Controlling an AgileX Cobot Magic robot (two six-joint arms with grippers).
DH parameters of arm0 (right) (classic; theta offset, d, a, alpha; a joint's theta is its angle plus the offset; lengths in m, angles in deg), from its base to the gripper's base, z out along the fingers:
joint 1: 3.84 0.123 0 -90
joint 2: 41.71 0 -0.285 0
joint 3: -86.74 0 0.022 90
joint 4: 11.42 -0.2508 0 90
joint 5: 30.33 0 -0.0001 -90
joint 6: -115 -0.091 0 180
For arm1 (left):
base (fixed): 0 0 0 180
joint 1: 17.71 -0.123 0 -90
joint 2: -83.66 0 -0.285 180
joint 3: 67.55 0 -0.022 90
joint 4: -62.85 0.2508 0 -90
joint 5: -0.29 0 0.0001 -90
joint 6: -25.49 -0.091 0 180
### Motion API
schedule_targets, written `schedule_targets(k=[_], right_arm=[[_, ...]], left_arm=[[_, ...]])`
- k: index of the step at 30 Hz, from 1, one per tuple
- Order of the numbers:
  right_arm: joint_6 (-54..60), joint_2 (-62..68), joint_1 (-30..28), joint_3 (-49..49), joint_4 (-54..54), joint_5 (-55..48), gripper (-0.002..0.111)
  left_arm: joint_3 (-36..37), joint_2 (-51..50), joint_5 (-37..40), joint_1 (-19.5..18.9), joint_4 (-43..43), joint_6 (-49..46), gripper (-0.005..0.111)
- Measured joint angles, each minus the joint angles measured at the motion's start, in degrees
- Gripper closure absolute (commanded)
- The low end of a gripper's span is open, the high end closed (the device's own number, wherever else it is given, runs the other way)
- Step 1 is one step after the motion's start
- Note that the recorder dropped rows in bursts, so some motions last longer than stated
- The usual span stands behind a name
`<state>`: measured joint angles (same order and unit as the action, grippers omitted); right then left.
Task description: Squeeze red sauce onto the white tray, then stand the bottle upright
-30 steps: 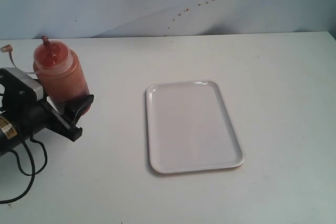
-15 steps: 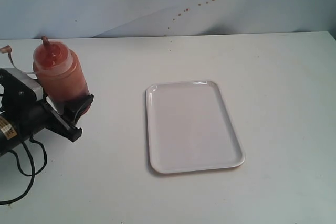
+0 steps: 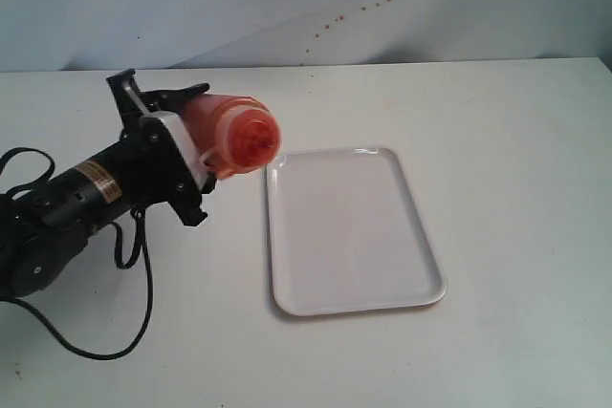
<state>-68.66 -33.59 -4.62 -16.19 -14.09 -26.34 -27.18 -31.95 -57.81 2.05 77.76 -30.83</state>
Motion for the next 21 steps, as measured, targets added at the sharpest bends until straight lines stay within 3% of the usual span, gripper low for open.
schedule_targets(k=[6,15,18,21], right_arm=[[-9.8,0.0,0.0,0.0,-0.2,6.6,0.108],[-29.4,0.0,0.0,0.0,0.3,8.8,0.108],[-35.6,0.0,0.0,0.0,7.8,8.9,0.108],[-46.4,0.0,0.0,-0.6,23.4,9.9,0.108]], left_arm=[[-3.9,0.0,1.6,5.7,-10.4,-17.0,0.107],[-6.0,0.0,1.8,6.2,-21.1,-40.1,0.107],[-6.0,-0.1,1.6,6.2,-22.0,-45.6,0.107],[-6.0,-1.3,-1.8,6.2,-22.3,-48.7,0.107]])
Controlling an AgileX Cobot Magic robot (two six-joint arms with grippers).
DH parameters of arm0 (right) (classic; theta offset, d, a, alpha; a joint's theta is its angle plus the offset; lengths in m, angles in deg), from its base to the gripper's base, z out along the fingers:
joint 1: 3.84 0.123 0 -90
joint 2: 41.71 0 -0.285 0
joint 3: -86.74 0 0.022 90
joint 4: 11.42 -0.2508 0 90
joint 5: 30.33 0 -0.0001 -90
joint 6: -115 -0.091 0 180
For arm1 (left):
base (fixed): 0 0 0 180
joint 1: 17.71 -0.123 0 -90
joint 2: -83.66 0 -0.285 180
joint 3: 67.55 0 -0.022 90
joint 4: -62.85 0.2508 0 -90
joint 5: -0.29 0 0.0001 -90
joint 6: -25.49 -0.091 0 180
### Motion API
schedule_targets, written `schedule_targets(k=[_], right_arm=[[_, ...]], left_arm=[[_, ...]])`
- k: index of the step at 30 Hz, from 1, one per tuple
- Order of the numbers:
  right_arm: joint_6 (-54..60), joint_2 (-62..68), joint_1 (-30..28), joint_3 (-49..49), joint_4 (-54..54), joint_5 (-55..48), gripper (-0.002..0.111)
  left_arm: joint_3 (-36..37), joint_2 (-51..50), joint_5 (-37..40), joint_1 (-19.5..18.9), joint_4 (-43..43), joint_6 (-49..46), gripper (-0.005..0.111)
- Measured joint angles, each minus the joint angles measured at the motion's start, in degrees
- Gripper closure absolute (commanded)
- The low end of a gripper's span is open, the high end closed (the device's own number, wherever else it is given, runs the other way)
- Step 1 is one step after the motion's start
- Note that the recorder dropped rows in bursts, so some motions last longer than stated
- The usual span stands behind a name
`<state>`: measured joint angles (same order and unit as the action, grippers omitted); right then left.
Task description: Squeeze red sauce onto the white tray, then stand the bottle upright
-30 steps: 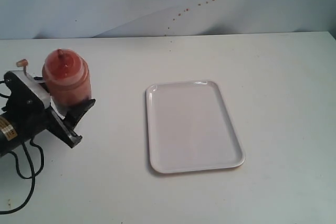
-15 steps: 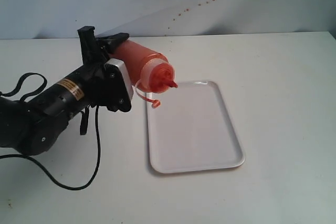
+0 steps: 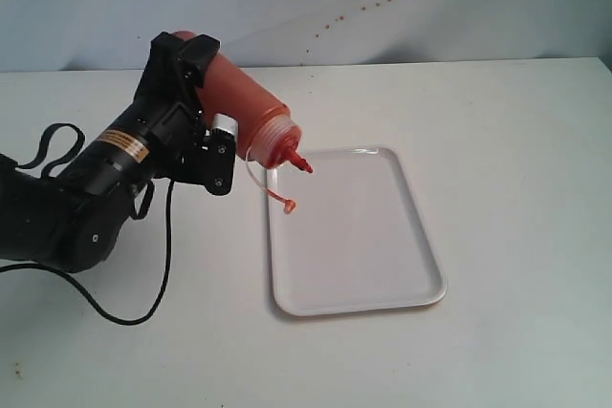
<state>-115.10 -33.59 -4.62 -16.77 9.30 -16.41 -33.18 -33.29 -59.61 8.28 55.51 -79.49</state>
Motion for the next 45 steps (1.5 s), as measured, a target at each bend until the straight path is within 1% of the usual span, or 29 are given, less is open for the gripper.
schedule_targets(k=[4,8,10,13,17,20,24,30,34,38,41,44,45], right_arm=[[-18.9,4.2,0.0,-4.2,23.4,5.4,0.108],[-33.4,15.1,0.0,-10.8,41.7,14.9,0.108],[-37.6,22.3,0.0,-14.6,49.1,22.1,0.108],[-41.3,32.6,0.0,-19.8,56.1,31.3,0.108],[-42.4,45.7,0.0,-26.7,63.2,38.7,0.108],[-42.6,55.7,0.0,-31.2,65.8,43.1,0.108],[-42.7,67.7,0.0,-36.1,66.3,47.5,0.108],[-42.0,81.1,0.0,-40.7,63.6,49.3,0.108],[-35.7,86.9,0.0,-44.5,63.4,49.3,0.108],[-27.4,91.1,0.0,-48.7,65.9,49.3,0.108],[-24.0,93.1,0.0,-50.9,66.2,48.7,0.108],[-23.0,95.2,0.0,-53.0,66.2,47.3,0.108],[-22.9,95.8,0.0,-53.5,66.2,47.2,0.106]], left_arm=[[-0.1,-3.0,-5.7,0.0,0.3,-3.0,0.107],[-0.6,-6.1,-6.4,0.0,2.0,-6.6,0.107],[-1.3,-7.2,-6.4,0.0,2.4,-7.6,0.107],[-2.1,-8.0,-6.4,0.0,2.6,-8.1,0.107],[-2.2,-8.1,-6.5,0.0,3.4,-8.9,0.107],[-2.2,-8.1,-6.5,0.0,4.2,-9.7,0.107],[-2.2,-8.1,-6.5,0.0,5.6,-10.1,0.107],[-2.2,-8.1,-6.5,0.0,8.8,-11.4,0.107],[-2.2,-8.1,-6.5,0.0,11.4,-12.5,0.107],[-2.2,-8.1,-6.5,0.2,11.7,-14.1,0.107],[-2.2,-8.1,-6.5,1.3,11.7,-14.7,0.107],[-2.2,-8.0,-6.6,2.9,11.8,-15.4,0.107],[-2.3,-8.0,-6.6,3.3,11.9,-15.5,0.107]])
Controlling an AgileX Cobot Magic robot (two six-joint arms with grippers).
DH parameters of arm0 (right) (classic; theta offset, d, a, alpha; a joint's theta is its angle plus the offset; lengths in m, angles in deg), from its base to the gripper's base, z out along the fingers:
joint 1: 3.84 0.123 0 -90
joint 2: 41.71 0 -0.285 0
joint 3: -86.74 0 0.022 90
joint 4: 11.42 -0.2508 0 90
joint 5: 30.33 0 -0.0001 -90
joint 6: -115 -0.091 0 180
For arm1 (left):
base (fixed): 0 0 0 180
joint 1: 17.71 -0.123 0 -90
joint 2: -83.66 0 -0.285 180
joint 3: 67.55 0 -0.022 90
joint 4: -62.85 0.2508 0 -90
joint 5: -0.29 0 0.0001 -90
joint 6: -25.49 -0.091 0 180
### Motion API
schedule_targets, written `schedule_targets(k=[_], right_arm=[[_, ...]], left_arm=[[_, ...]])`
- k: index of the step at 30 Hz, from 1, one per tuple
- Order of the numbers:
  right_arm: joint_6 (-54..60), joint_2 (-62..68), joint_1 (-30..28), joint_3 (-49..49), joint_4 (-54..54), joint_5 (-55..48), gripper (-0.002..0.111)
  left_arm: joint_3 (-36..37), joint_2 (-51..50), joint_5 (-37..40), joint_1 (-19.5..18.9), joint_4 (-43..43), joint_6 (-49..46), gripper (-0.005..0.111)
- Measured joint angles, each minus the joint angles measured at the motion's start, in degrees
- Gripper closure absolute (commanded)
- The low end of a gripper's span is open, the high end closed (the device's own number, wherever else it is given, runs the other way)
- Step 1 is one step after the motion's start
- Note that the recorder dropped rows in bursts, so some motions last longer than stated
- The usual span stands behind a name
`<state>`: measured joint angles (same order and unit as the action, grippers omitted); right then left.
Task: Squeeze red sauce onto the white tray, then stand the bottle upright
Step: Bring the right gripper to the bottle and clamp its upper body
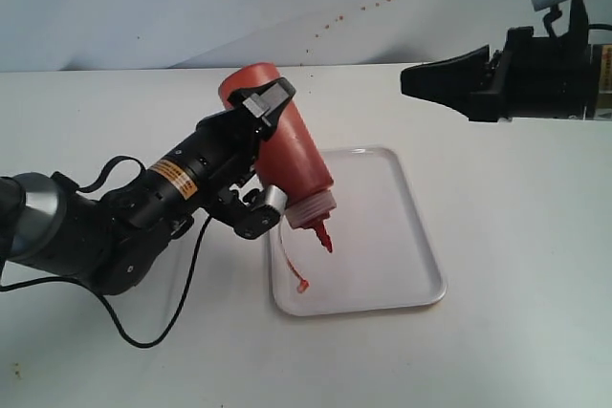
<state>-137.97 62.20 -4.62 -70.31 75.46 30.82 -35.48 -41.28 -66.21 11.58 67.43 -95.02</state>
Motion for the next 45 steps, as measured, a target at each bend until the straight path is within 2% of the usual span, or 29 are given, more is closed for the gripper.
schedule_targets(k=[2,5,11,12,15,20,25,28,32,45], right_arm=[[0.0,1.3,0.0,-1.0,0.4,-0.2,0.099],[1.2,2.5,0.6,-1.5,1.8,-2.1,0.078],[4.4,2.9,5.3,-1.5,2.0,-12.5,0.009],[4.5,2.9,6.5,-1.5,1.3,-15.3,0.003],[5.1,2.9,9.6,-1.5,-0.5,-21.0,0.003],[5.4,3.3,13.6,-3.4,-1.7,-22.5,0.003],[-0.3,5.6,16.6,-7.1,-1.8,-22.5,0.003],[-5.0,8.0,18.0,-9.6,2.4,-22.5,0.003],[-10.5,10.4,19.2,-12.1,7.5,-22.8,0.003],[-16.2,11.3,20.2,-13.2,12.5,-22.8,0.003]], left_arm=[[-0.4,0.0,0.0,0.6,0.2,0.0,0.107],[-0.6,0.0,-0.3,0.6,-0.9,-0.1,0.107],[-0.6,0.1,-0.3,0.6,-1.6,-0.1,0.107],[-0.6,0.1,-0.3,0.6,-1.6,-0.1,0.107],[-0.6,0.1,-0.3,0.6,-1.6,-0.1,0.107],[-0.6,0.1,-0.3,0.6,-1.6,-0.2,0.107],[-0.6,0.1,-0.3,0.6,-1.6,-0.2,0.107],[-0.6,0.1,-0.3,0.6,-1.6,-0.2,0.107],[-0.6,0.1,-0.3,0.6,-1.6,-0.2,0.107],[-0.6,0.1,-0.3,0.6,-1.6,-0.3,0.107]])
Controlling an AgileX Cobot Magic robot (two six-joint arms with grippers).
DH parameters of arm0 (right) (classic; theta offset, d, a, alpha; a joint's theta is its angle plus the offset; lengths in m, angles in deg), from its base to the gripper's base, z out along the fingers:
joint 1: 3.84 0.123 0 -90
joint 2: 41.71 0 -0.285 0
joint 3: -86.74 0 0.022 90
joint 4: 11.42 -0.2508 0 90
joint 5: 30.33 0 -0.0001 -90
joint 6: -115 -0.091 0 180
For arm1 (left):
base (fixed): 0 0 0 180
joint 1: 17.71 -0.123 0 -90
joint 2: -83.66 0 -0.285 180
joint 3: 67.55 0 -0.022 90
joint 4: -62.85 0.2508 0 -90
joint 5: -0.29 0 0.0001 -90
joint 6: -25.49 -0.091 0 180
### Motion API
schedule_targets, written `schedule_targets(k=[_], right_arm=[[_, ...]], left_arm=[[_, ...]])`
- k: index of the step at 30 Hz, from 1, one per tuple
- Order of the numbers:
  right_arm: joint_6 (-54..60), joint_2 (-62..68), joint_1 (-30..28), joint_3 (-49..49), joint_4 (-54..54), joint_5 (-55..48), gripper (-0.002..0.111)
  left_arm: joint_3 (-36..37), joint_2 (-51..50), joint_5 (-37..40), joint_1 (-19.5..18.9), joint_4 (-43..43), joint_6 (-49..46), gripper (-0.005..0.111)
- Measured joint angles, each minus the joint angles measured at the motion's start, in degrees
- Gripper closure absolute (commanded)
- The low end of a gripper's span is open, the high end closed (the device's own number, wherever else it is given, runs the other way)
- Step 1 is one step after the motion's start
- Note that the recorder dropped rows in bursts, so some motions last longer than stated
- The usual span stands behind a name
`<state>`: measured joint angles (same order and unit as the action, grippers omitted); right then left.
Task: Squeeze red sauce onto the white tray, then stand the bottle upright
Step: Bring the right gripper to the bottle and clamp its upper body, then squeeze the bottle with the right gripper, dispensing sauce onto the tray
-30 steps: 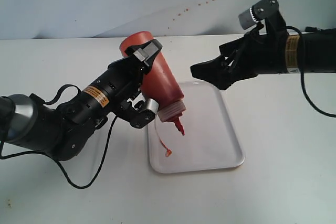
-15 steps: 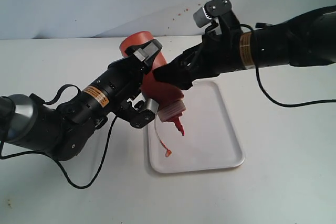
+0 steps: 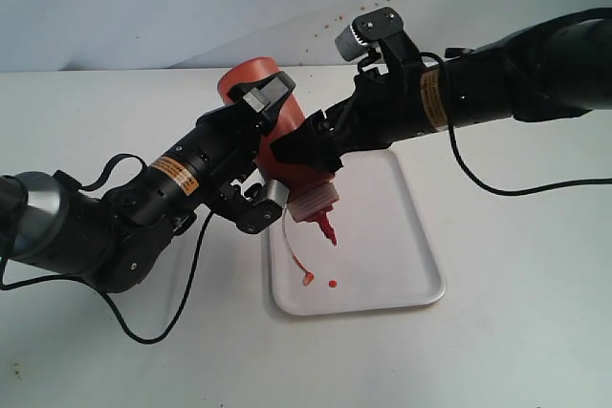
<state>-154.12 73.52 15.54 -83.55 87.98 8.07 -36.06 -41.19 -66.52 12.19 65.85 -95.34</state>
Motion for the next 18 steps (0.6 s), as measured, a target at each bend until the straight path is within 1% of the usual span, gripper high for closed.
schedule_targets(k=[2,5,7,8,9,11,12,14,15,17,18], right_arm=[[0.0,0.1,1.0,0.0,0.2,-1.0,0.003],[0.4,0.1,3.9,0.0,0.4,-7.3,0.003],[0.5,0.1,4.6,0.0,0.5,-8.9,0.003],[0.5,0.1,4.6,0.0,0.6,-8.9,0.003],[0.5,0.1,4.6,0.0,0.6,-8.6,0.007],[0.3,0.1,4.6,0.0,0.6,-8.5,0.019],[0.3,0.1,4.6,0.0,0.6,-8.4,0.027],[0.3,0.1,4.6,0.0,0.6,-7.7,0.04],[0.3,0.1,4.7,0.0,0.6,-7.1,0.045],[0.7,0.1,4.8,0.0,0.6,-6.6,0.061],[0.8,0.1,4.8,0.0,0.6,-6.4,0.072]], left_arm=[[0.0,0.0,0.0,0.0,0.0,0.0,0.107],[0.0,0.0,0.0,0.0,0.0,0.0,0.107],[0.0,0.0,0.0,0.0,-0.4,0.0,0.107],[0.0,0.0,0.1,0.0,-0.4,-0.1,0.107],[0.0,0.0,0.1,0.0,-0.4,-0.1,0.107],[0.0,0.0,0.1,0.0,-0.4,-0.1,0.107],[0.0,0.0,0.1,0.0,-0.4,-0.1,0.107],[0.0,0.0,0.0,0.0,-0.4,-0.1,0.107],[0.0,0.0,0.0,0.0,-0.4,-0.1,0.107],[0.0,0.1,0.0,0.0,-0.5,-0.1,0.107],[0.0,0.2,0.0,0.0,-0.7,-0.1,0.107]])
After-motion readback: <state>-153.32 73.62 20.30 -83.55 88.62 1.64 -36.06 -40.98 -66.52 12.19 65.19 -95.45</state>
